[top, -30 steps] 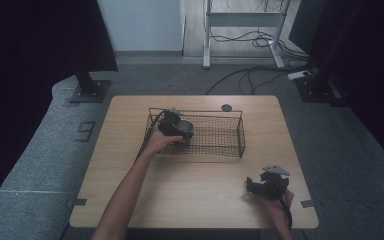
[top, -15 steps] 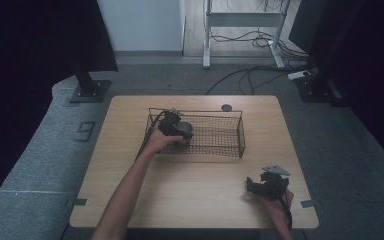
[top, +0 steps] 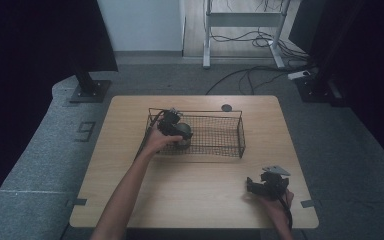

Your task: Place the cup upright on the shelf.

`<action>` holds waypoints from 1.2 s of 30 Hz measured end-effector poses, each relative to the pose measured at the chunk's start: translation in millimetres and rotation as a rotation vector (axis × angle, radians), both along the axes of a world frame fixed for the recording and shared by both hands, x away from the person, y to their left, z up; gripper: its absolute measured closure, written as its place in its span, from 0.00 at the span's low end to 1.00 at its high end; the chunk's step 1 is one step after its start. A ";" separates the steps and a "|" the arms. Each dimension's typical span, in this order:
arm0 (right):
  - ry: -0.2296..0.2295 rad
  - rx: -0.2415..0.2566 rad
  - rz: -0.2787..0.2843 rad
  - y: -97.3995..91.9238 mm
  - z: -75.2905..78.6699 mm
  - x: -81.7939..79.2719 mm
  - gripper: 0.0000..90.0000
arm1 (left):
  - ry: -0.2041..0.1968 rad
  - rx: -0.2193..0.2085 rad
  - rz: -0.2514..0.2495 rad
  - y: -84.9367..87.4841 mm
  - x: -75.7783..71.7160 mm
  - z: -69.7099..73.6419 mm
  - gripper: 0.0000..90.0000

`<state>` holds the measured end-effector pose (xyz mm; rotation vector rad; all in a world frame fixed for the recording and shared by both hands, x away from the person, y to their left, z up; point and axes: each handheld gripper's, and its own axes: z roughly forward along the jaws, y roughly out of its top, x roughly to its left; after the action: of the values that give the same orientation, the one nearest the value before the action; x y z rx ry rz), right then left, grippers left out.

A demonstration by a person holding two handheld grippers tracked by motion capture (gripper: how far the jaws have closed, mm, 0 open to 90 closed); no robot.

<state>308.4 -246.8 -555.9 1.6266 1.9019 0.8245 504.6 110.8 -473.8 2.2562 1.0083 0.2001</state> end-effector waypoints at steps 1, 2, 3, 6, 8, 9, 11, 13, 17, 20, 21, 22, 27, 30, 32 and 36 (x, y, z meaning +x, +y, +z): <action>0.000 0.000 0.000 0.0 0.0 0.0 0.05 | -0.001 0.001 0.001 0.3 -0.1 0.1 0.13; 0.000 0.000 0.000 0.0 0.0 0.0 0.05 | -0.001 0.001 0.001 0.3 -0.1 0.1 0.14; 0.000 0.000 0.000 0.0 0.0 0.0 0.05 | 0.000 -0.002 0.003 0.4 -0.2 0.1 0.14; 0.000 0.000 0.000 0.0 0.0 0.0 0.05 | -0.013 -0.007 0.009 1.8 -1.5 2.2 0.13; 0.000 0.000 0.000 0.0 0.0 -0.1 0.05 | -0.019 -0.007 0.003 2.4 -1.8 3.4 0.13; 0.000 0.000 0.000 0.0 0.0 -0.1 0.05 | -0.030 -0.016 0.004 2.8 -2.8 5.2 0.13; 0.000 0.000 0.000 -0.1 0.0 -0.1 0.05 | -0.043 -0.023 0.004 4.1 -3.7 8.4 0.13; 0.000 0.000 0.000 -0.1 0.0 -0.1 0.05 | -0.054 -0.037 0.007 5.3 -4.8 11.4 0.13; 0.000 0.000 0.000 0.0 0.0 -0.1 0.05 | -0.070 -0.052 0.011 8.2 -8.0 16.0 0.13; 0.000 0.000 0.000 0.0 0.0 -0.1 0.05 | -0.080 -0.057 0.013 10.7 -10.3 19.0 0.13; 0.000 0.000 0.000 -0.1 0.0 -0.1 0.05 | -0.083 -0.059 0.012 11.6 -10.8 19.9 0.13; 0.000 0.000 0.000 0.0 0.0 -0.1 0.05 | -0.085 -0.063 0.013 12.5 -11.9 21.1 0.13; 0.000 0.000 0.000 -0.1 0.0 -0.1 0.05 | -0.105 -0.091 0.014 17.6 -17.9 26.2 0.13; 0.000 0.000 0.000 0.0 0.0 -0.1 0.05 | -0.111 -0.108 0.015 21.7 -22.3 27.5 0.13; 0.000 0.000 0.000 0.0 0.0 -0.1 0.05 | -0.112 -0.115 0.017 22.8 -23.5 27.6 0.14; 0.000 0.000 0.000 0.0 0.0 -0.1 0.05 | -0.120 -0.132 0.012 27.9 -28.0 28.7 0.14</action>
<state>308.3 -246.9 -555.9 1.6266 1.9019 0.8246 476.6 138.8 -445.1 2.0940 0.9450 0.2632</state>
